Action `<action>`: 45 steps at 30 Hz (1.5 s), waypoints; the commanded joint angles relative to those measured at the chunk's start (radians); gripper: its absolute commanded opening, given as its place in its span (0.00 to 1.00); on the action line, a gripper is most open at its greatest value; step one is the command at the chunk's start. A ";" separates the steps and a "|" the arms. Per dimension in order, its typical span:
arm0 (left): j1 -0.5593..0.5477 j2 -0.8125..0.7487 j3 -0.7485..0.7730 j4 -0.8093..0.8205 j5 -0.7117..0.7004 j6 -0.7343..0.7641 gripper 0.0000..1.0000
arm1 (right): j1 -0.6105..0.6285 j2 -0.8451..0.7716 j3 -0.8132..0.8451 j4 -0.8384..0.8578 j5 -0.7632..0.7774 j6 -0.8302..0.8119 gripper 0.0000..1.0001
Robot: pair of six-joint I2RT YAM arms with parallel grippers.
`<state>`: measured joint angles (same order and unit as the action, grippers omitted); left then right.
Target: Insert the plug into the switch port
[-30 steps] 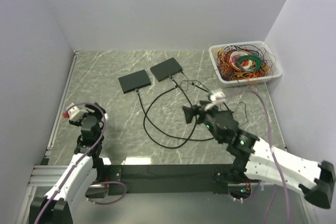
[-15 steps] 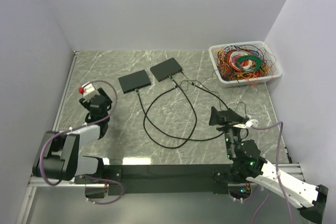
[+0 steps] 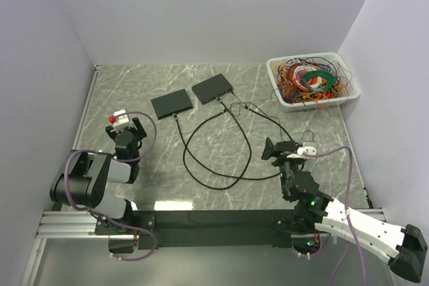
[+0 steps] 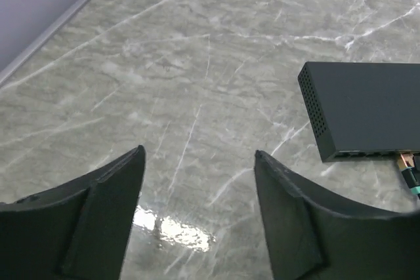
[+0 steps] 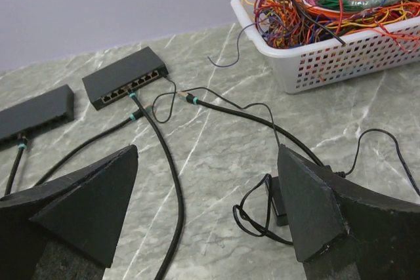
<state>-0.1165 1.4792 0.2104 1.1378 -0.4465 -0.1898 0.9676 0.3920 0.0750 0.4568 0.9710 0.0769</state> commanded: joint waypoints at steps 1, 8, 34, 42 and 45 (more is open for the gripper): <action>0.014 0.009 -0.003 0.222 0.052 0.050 0.76 | -0.013 0.030 0.052 0.063 0.021 0.020 0.93; 0.017 -0.014 0.001 0.157 0.049 0.026 0.99 | -0.029 0.058 0.074 0.042 0.064 -0.054 0.96; 0.023 -0.010 0.009 0.155 0.061 0.024 1.00 | -0.681 0.639 0.092 0.428 -0.245 0.029 1.00; 0.025 -0.010 0.007 0.155 0.062 0.024 0.99 | -0.733 0.765 0.155 0.527 -0.380 -0.040 1.00; 0.025 -0.011 0.007 0.155 0.063 0.023 0.99 | -0.753 0.829 0.119 0.655 -0.480 -0.023 1.00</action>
<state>-0.0967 1.4834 0.2024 1.2369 -0.3965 -0.1692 0.2359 1.1782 0.1837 0.9405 0.5930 0.0612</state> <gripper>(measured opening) 0.995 0.994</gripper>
